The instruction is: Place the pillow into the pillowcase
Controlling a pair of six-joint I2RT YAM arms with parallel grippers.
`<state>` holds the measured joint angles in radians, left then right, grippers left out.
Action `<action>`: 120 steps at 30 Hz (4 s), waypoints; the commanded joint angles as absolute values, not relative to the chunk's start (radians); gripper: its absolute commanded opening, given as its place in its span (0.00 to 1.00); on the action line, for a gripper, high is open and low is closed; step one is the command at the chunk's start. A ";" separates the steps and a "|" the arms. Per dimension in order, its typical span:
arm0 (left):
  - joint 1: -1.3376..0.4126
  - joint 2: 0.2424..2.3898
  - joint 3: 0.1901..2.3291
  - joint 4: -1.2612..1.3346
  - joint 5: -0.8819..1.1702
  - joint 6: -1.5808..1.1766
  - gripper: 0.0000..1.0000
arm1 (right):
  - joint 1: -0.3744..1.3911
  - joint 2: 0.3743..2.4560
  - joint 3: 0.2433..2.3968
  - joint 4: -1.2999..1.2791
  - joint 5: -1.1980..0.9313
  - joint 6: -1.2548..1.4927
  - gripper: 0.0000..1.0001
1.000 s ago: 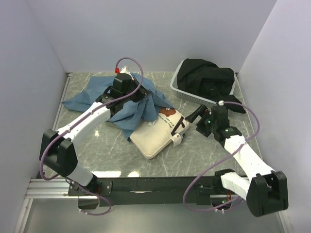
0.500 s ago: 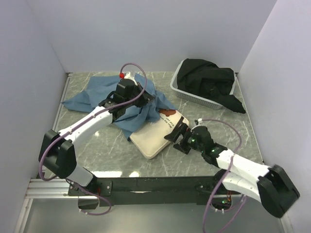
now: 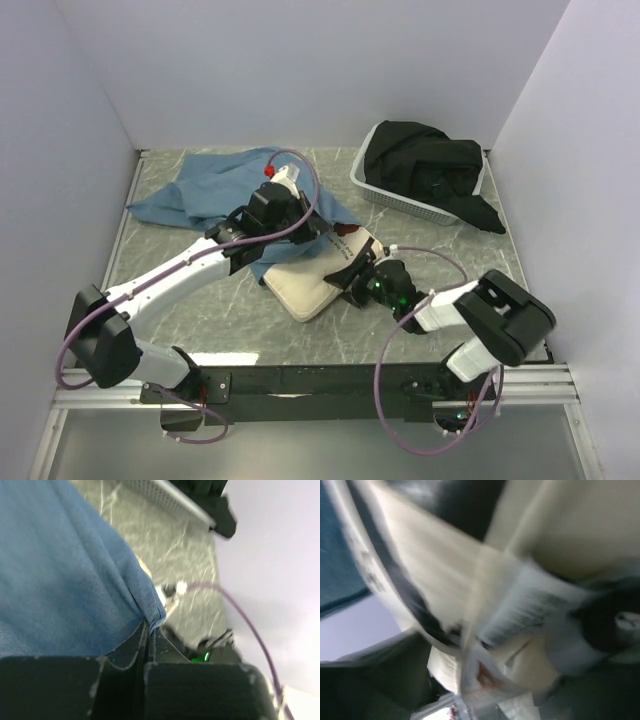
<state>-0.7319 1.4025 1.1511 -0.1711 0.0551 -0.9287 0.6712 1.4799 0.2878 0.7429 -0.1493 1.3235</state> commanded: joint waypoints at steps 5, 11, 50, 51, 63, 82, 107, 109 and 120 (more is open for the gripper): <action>-0.773 1.322 1.199 -0.388 -0.076 -0.770 0.28 | 0.592 1.520 0.405 0.951 -0.227 1.375 0.00; -0.775 1.178 1.175 -0.527 -0.420 -0.799 0.86 | 0.591 1.301 0.495 0.546 -0.160 1.237 0.00; -0.773 0.893 0.411 0.296 -0.767 -1.106 0.65 | 0.597 1.220 1.255 -0.201 -0.169 1.028 0.00; -0.770 0.894 0.411 0.322 -0.759 -1.082 0.66 | 0.597 1.218 1.255 -0.202 -0.170 1.028 0.00; -0.611 0.991 0.491 0.440 -0.578 -0.970 0.36 | 0.606 1.207 1.307 -0.236 -0.183 1.043 0.00; -0.718 0.755 0.914 -0.044 0.474 -0.646 0.01 | 0.742 1.342 1.229 -0.156 0.129 0.974 0.00; -0.716 1.199 2.058 -0.391 -0.371 -0.341 0.01 | 0.746 1.456 2.273 -0.598 0.304 0.641 0.00; -0.716 1.242 2.114 -0.400 -0.312 -0.348 0.01 | 0.747 1.471 2.255 -0.615 0.266 0.646 0.00; -0.707 1.213 1.734 -0.402 -0.316 -0.419 0.01 | 0.752 1.454 1.684 -0.472 0.186 0.657 0.00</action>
<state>-0.7166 1.2343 1.8572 -0.4774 -0.2981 -0.3870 0.7547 1.3872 1.6802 -0.5110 0.2131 0.7174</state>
